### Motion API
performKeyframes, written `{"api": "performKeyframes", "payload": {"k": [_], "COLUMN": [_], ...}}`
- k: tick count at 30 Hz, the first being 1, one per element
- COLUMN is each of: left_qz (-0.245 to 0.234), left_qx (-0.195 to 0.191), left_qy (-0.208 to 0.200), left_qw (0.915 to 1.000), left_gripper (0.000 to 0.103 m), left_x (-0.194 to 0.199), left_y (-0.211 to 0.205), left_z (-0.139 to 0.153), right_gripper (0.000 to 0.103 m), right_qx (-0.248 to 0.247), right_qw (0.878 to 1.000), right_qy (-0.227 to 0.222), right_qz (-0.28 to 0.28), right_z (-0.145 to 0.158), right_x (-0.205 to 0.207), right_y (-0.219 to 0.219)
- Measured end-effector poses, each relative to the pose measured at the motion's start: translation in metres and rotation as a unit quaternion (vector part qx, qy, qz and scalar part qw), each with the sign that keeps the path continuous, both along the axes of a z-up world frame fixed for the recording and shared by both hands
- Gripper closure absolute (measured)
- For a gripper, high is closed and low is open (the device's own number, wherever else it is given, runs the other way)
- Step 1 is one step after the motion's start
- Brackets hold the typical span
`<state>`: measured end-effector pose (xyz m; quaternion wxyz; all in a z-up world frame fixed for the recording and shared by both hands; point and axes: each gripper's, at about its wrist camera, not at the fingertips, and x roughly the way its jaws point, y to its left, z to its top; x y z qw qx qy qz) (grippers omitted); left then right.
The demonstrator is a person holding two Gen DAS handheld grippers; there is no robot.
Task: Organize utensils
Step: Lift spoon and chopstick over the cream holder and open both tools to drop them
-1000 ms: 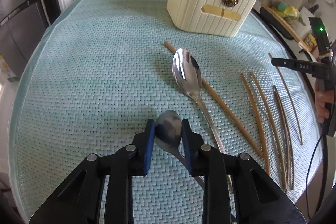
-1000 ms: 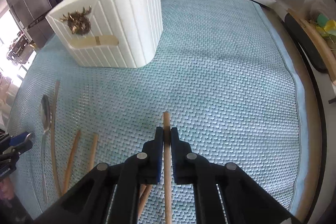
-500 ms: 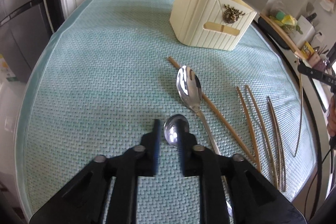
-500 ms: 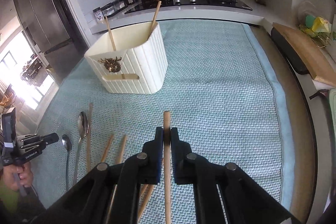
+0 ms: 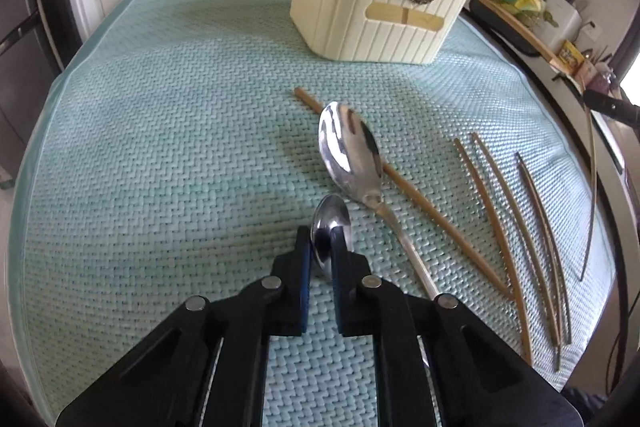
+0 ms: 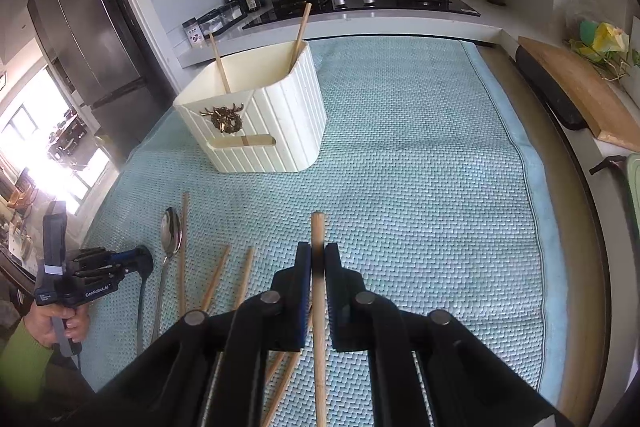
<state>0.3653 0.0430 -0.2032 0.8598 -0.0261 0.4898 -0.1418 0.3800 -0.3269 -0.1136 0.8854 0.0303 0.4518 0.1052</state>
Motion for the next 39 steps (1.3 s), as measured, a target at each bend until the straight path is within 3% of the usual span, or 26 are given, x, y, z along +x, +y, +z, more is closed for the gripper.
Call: {"api": "performKeyframes", "payload": {"k": [3,11,18,23,28,39], "left_qz": [0.002,0.031,0.061,0.086,0.103,0.103], "left_qx": [0.015,0.009,0.003,0.010,0.018,0.034], "left_qy": [-0.016,-0.059,-0.110,-0.163,-0.206,-0.252], "left_qw": [0.9998,0.9977,0.9920,0.9828,0.9729,0.9617], "left_gripper": [0.102,0.103,0.103,0.103,0.103,0.103], "left_x": [-0.001,-0.020,-0.033,-0.033,-0.020,0.043], "left_y": [-0.003,0.016,0.028,0.031,0.031,0.014], "left_z": [0.007,0.048,0.104,0.148,0.183,0.241], "right_gripper": [0.096,0.096,0.096,0.096,0.096,0.096], "right_qx": [0.000,0.016,0.020,0.019,0.016,0.021], "right_qw": [1.000,0.999,0.997,0.992,0.988,0.979], "right_qy": [-0.006,-0.040,-0.080,-0.121,-0.156,-0.203], "right_qz": [0.001,0.005,0.008,0.006,0.002,-0.007], "right_z": [0.007,0.039,0.072,0.099,0.120,0.162], "right_x": [-0.003,-0.017,-0.028,-0.034,-0.034,0.003], "right_y": [0.000,0.003,0.013,0.020,0.025,0.036]}}
